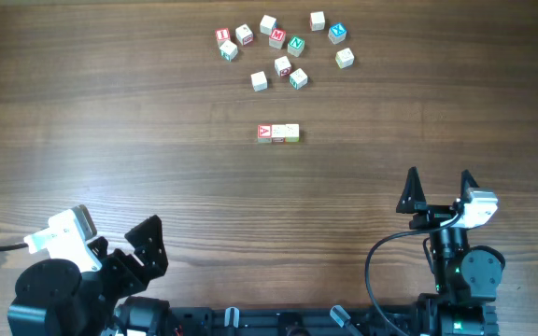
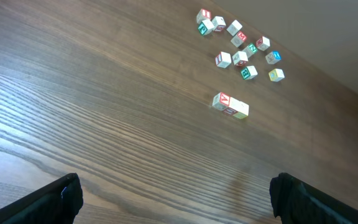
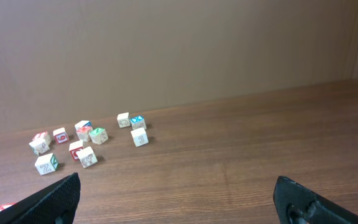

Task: Form a horizontal line

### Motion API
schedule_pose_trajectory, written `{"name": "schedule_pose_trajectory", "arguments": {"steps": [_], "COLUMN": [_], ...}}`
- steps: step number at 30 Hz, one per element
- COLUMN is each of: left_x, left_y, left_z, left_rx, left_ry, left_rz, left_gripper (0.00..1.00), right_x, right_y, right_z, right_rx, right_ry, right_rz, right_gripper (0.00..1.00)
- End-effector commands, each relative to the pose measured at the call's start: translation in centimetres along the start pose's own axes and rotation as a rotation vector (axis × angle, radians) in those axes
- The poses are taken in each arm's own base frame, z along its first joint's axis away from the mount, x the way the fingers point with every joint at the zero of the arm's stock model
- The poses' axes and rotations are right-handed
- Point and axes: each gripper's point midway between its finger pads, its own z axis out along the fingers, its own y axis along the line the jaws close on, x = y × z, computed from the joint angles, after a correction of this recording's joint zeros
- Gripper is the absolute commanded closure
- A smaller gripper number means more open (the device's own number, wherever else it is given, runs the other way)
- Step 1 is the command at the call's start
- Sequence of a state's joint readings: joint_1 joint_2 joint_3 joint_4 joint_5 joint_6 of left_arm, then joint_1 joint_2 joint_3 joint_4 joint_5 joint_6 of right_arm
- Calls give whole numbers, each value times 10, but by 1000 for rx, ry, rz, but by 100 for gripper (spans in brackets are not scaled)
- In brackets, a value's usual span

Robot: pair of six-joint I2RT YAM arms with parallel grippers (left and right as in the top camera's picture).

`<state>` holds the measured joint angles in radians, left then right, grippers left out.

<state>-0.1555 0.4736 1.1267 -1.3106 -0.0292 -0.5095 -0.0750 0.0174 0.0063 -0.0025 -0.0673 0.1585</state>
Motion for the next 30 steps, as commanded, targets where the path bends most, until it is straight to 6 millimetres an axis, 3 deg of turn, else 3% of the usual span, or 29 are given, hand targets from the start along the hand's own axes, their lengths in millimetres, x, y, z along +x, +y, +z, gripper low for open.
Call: {"name": "schedule_pose_trajectory", "arguments": {"steps": [1, 5, 10, 16, 21, 26, 30], "left_x": [0, -1, 12, 16, -1, -11, -5], "left_y": [0, 7, 21, 23, -5, 4, 18], "left_z": [0, -2, -8, 10, 32, 73, 111], "left_rx": [-1, -32, -41, 55, 197, 165, 144], "left_ry": [-2, -19, -57, -226, -394, -519, -545], "left_rz": [7, 28, 39, 95, 289, 342, 339], "left_gripper": [0, 0, 0, 0, 0, 0, 0], "right_x": [-3, -3, -3, -3, -3, -3, -3], "right_y": [-1, -1, -1, -1, -1, -1, -1], "right_z": [-1, -1, -1, -1, -1, -1, -1], "right_rx": [2, 2, 3, 3, 3, 3, 3], "right_ry": [-16, -16, -16, -16, -16, -16, -16], "right_rz": [-14, -14, -14, -14, -14, -14, -14], "right_gripper": [0, 0, 0, 0, 0, 0, 0]}}
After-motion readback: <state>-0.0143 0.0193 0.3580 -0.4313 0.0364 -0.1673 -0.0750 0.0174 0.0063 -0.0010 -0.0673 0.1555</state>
